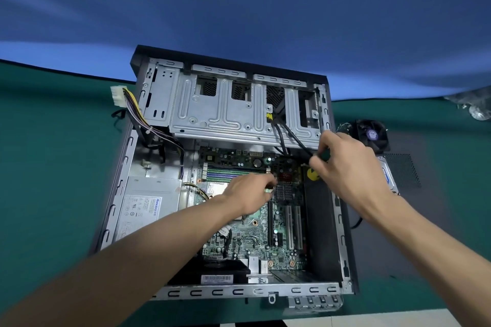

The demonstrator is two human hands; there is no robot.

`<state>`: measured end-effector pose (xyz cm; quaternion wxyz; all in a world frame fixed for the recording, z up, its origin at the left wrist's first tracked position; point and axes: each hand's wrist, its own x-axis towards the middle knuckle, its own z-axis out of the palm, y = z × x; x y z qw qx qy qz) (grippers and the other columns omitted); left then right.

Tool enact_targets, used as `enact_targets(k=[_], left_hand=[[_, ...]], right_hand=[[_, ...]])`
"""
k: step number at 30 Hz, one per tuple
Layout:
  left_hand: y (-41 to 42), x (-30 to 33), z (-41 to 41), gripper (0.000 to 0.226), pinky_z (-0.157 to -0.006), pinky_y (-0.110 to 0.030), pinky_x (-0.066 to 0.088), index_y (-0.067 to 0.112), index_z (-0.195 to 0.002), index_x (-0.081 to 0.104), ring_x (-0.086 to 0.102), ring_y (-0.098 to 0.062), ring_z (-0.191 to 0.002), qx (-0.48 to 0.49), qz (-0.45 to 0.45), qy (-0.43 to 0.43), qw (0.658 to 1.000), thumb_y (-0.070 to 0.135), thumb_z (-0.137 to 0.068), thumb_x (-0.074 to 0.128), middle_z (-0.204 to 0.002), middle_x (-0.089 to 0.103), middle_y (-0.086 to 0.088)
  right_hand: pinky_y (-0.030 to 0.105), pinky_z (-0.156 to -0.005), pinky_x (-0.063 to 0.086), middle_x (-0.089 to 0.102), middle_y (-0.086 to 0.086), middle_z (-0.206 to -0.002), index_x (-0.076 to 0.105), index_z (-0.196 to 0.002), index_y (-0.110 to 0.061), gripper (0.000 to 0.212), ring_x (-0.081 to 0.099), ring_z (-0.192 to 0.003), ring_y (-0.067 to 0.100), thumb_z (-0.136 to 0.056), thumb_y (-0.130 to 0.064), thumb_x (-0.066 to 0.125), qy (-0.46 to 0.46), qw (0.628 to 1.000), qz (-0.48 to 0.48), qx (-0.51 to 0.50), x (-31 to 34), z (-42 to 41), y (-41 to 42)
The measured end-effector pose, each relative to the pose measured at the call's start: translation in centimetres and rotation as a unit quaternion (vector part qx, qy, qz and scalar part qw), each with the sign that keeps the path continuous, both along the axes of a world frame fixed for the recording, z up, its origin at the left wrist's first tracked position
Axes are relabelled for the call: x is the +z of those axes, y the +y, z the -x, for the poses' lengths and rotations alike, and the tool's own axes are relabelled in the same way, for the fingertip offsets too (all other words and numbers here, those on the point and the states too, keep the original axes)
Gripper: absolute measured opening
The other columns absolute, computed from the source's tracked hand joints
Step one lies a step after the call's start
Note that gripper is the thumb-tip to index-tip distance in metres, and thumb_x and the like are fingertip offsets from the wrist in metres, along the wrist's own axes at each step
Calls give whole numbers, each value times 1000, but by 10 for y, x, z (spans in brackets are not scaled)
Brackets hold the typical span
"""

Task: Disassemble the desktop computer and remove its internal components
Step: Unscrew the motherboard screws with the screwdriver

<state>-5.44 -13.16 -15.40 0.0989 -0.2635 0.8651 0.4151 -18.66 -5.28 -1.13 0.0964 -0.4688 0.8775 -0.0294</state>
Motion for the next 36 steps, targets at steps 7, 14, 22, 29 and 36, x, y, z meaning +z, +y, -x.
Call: enact_targets(k=[7, 14, 22, 29, 36], left_hand=[[1, -3, -2, 38, -84, -34, 44, 24, -130, 48, 57, -18, -85, -12, 5, 4, 1000, 28, -93, 56, -100, 67, -4], [0, -3, -2, 38, -73, -30, 42, 21, -131, 47, 52, -18, -73, -24, 20, 10, 999, 25, -94, 54, -81, 56, 2], [0, 0, -2, 39, -73, -29, 40, 22, -133, 46, 46, -15, -66, -29, 31, 5, 999, 23, -94, 52, -64, 42, 10], [0, -4, -1, 32, -68, -28, 36, 26, -126, 49, 37, -2, -55, -27, 28, 2, 999, 24, -94, 51, -62, 39, 15], [0, -5, -2, 37, -81, -31, 41, 24, -131, 45, 50, -15, -75, -31, 29, 1, 999, 24, -94, 51, -79, 53, 6]], right_hand=[[31, -55, 29, 62, 11, -85, 44, -82, -14, 38, 44, -66, 28, -95, -49, 35, 125, 981, -145, -23, 11, -4, -18], [33, -63, 37, 48, 4, -80, 38, -98, -14, 31, 50, -77, 29, -92, -41, 51, -46, 978, -204, 16, 23, -7, -25], [35, -62, 36, 53, 9, -85, 38, -95, -13, 40, 54, -80, 32, -96, -52, 36, 20, 978, -209, 7, 22, -2, -23], [34, -53, 38, 54, 6, -80, 38, -92, -15, 34, 52, -72, 28, -93, -47, 49, -18, 974, -221, 54, 23, 8, -18], [33, -64, 35, 51, 4, -98, 39, -98, -20, 22, 53, -84, 28, -90, -29, 57, -53, 986, -125, 100, 14, 2, -14]])
